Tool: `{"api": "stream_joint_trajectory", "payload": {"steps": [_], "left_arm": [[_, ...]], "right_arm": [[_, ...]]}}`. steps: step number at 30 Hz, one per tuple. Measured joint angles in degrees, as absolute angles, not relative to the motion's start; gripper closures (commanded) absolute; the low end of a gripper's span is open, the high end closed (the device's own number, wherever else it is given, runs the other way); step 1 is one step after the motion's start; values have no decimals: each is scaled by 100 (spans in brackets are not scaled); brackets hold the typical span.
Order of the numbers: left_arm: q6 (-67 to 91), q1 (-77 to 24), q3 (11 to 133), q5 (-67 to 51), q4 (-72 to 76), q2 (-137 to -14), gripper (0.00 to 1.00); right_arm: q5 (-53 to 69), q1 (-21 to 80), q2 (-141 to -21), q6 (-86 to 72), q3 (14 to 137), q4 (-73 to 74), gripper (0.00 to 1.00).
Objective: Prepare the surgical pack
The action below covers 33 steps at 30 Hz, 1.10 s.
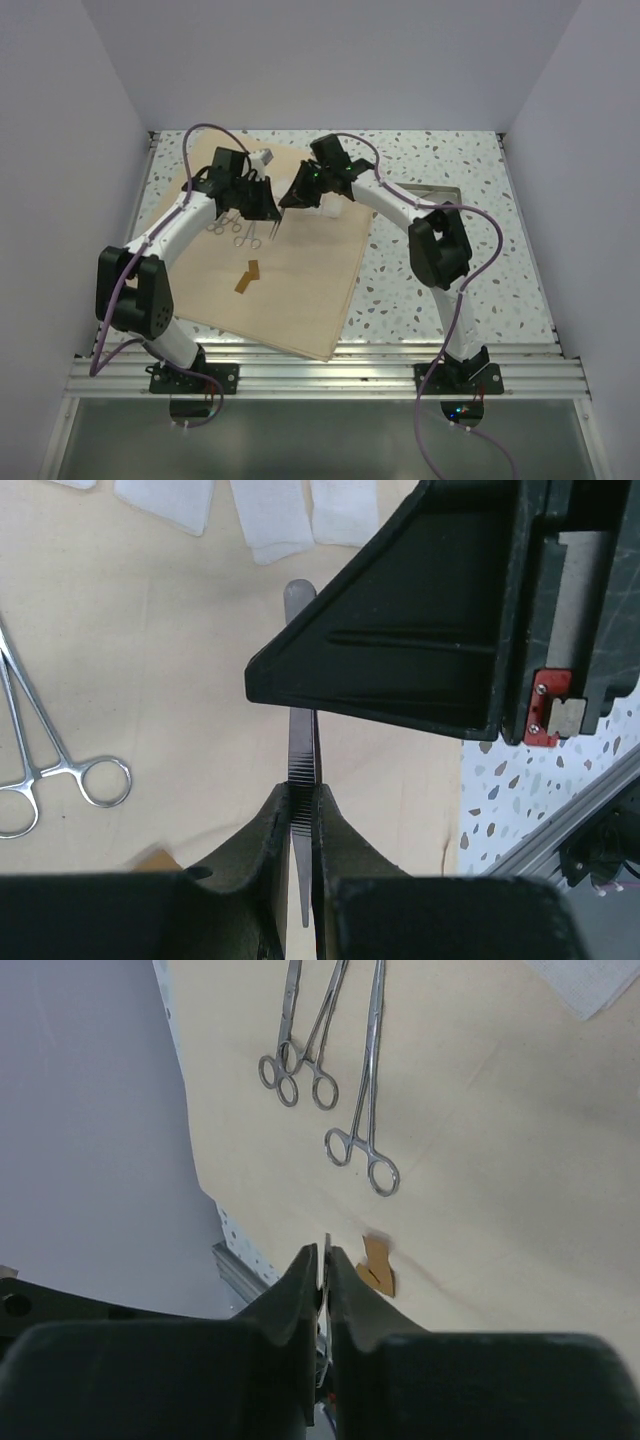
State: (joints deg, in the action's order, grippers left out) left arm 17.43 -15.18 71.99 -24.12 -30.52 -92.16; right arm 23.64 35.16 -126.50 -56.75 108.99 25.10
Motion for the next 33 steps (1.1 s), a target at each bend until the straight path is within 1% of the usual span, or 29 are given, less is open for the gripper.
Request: {"api": "stream_joint_trajectory", "payload": {"steps": [2, 3, 4, 5, 7, 9, 13, 19, 23, 26, 29, 32, 33], "left_arm": [[1743, -1529, 7317, -2383, -3142, -9308, 79], [1752, -1529, 7419, -2359, -3214, -9380, 70], [1747, -1525, 7520, -2318, -3251, -9454, 52], [1721, -1525, 7625, -2246, -3253, -9522, 45], [1765, -1435, 7870, -2082, -3273, -9657, 34], [1798, -1306, 8106, -1802, -3332, -9745, 34], [1837, -1127, 8532, -1135, -3463, -9904, 34], [1898, -1100, 8591, -252, -3614, -10003, 37], [1909, -1100, 8591, 373, -3728, -10082, 37], [1898, -1100, 8591, 694, -3767, -10151, 37], [1892, -1100, 8591, 871, -3804, -10243, 37], [1890, -1100, 8591, 923, -3844, -10337, 37], [1885, -1100, 8591, 921, -3854, -10370, 40]], "right_arm": [[2351, 3518, -12650, -5721, 10903, 2477, 100], [2331, 3507, -12650, -5745, 10906, 2473, 100], [2309, 3476, -12650, -5758, 10906, 2484, 100], [2279, 3435, -12650, -5765, 10906, 2545, 100], [2152, 3361, -12650, -5793, 10884, 2700, 100], [2001, 3221, -12632, -5900, 10759, 2777, 100], [1616, 2565, -12350, -6431, 9913, 2919, 100], [486, 690, -11743, -7502, 8803, 3133, 100], [-56, -167, -11279, -8023, 8458, 3210, 100], [-204, -388, -11290, -8195, 8545, 3295, 100], [-237, -399, -11452, -8252, 8726, 3406, 100], [-255, -346, -11649, -8272, 8853, 3500, 97], [-270, -336, -11708, -8272, 8895, 3557, 96]]}}
